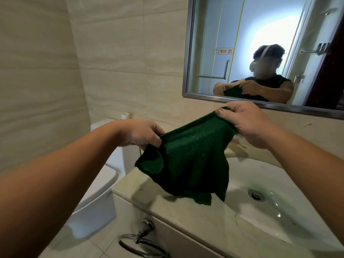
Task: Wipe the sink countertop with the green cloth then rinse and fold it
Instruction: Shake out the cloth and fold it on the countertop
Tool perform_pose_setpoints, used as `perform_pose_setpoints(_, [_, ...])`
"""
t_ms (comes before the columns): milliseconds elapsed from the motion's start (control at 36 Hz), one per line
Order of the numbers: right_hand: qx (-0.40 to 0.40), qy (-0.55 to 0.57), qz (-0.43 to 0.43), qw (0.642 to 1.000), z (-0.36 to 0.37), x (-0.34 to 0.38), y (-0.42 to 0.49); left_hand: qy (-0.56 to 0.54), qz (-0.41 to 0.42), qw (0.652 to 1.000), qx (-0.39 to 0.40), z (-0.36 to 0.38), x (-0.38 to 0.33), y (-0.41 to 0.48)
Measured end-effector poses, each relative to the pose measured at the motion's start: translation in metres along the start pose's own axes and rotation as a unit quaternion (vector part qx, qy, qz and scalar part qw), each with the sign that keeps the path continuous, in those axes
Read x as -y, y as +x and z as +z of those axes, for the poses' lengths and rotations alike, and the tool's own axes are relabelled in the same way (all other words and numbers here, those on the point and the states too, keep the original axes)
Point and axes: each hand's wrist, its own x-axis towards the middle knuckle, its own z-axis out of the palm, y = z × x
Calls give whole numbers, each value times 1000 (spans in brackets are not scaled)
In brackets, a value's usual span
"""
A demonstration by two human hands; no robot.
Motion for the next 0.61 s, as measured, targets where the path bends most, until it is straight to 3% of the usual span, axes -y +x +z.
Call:
perform_pose_setpoints(222, [-14, 28, -1, 1000, -10, -17, 6, 52, -26, 991, -124, -21, 10, -2])
perform_pose_setpoints(333, [4, 52, 28, 998, -22, -29, 17, -16, -15, 978, -208, -34, 31, 8])
perform_pose_setpoints(472, [17, 30, 58, 998, -21, -44, 40, -175, 47, 919, -349, -54, 40, 29])
perform_pose_setpoints(611, [-80, 17, 16, 996, -23, -32, 67, -256, 118, 870, -404, -77, 25, 33])
